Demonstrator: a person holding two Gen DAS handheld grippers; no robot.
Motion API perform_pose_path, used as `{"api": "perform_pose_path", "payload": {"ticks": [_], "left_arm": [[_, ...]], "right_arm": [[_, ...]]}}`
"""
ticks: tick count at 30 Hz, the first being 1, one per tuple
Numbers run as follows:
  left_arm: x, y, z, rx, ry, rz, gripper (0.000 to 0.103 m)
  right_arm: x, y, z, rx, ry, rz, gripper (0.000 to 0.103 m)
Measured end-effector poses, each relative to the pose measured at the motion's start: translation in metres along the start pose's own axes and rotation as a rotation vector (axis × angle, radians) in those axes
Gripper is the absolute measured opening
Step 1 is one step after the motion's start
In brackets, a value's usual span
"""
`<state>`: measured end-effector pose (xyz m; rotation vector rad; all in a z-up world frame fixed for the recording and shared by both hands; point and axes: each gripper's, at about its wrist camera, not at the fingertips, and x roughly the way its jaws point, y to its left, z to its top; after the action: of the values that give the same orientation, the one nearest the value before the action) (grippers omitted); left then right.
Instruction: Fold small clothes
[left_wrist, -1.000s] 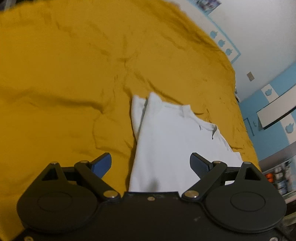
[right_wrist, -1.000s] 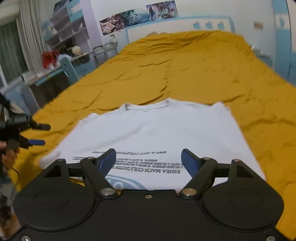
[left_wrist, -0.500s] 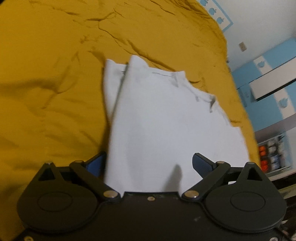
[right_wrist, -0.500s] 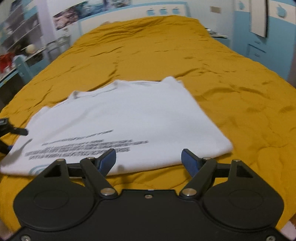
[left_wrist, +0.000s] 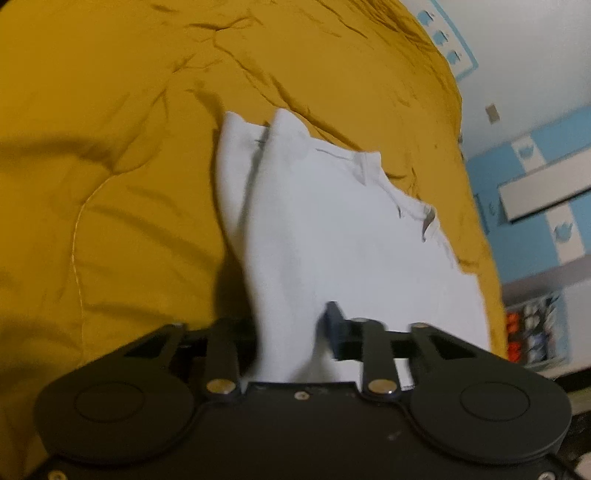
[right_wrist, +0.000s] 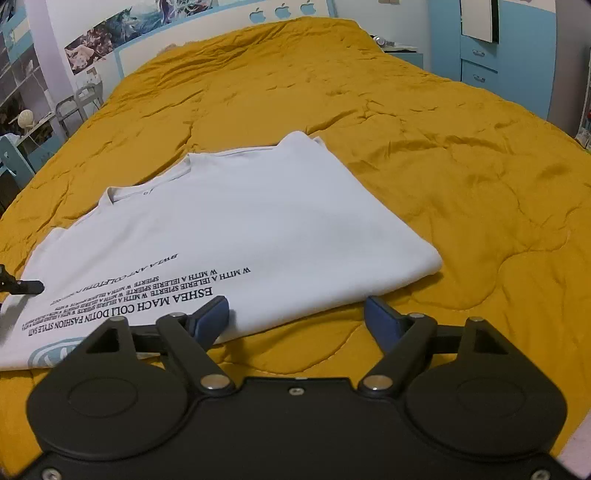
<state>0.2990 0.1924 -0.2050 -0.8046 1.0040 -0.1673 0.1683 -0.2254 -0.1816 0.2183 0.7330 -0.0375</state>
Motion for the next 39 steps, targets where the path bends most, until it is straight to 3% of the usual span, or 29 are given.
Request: {"api": "perform_pose_path", "payload": {"ticks": [9,16,20,25,28,30,34,36,39], "left_arm": [[-0.018,-0.044,0.005,0.023,-0.052,-0.017,0.012],[-0.014,-0.129,0.009,0.118,-0.047,-0.077,0.012],[0.014,-0.191,0.008,0.173,-0.014,-0.125,0.012],[0.081,-0.269,-0.008,0.213,0.08,-0.184,0.012],[0.126,-0.299,-0.024,0.172,0.175,-0.228,0.02],[0.143,-0.311,-0.031,0.14,0.228,-0.262,0.026],[0.121,-0.314,-0.035,0.161,0.186,-0.35,0.027],[0.099,-0.305,-0.032,0.178,0.13,-0.334,0.036],[0.057,-0.274,-0.033,0.227,0.032,-0.269,0.038]], "right_arm": [[-0.007,-0.012,0.004,0.05,-0.016,0.019,0.082],[-0.02,-0.043,0.015,0.099,-0.053,0.002,0.082],[-0.025,-0.062,0.022,0.125,-0.068,-0.001,0.082],[-0.034,-0.089,0.027,0.161,-0.101,-0.026,0.082],[-0.037,-0.104,0.028,0.194,-0.109,-0.042,0.082],[-0.038,-0.11,0.03,0.197,-0.105,-0.051,0.082],[-0.047,-0.108,0.034,0.163,-0.138,-0.031,0.082],[-0.049,-0.105,0.036,0.151,-0.163,0.015,0.082],[-0.046,-0.095,0.038,0.153,-0.141,0.135,0.082]]}}
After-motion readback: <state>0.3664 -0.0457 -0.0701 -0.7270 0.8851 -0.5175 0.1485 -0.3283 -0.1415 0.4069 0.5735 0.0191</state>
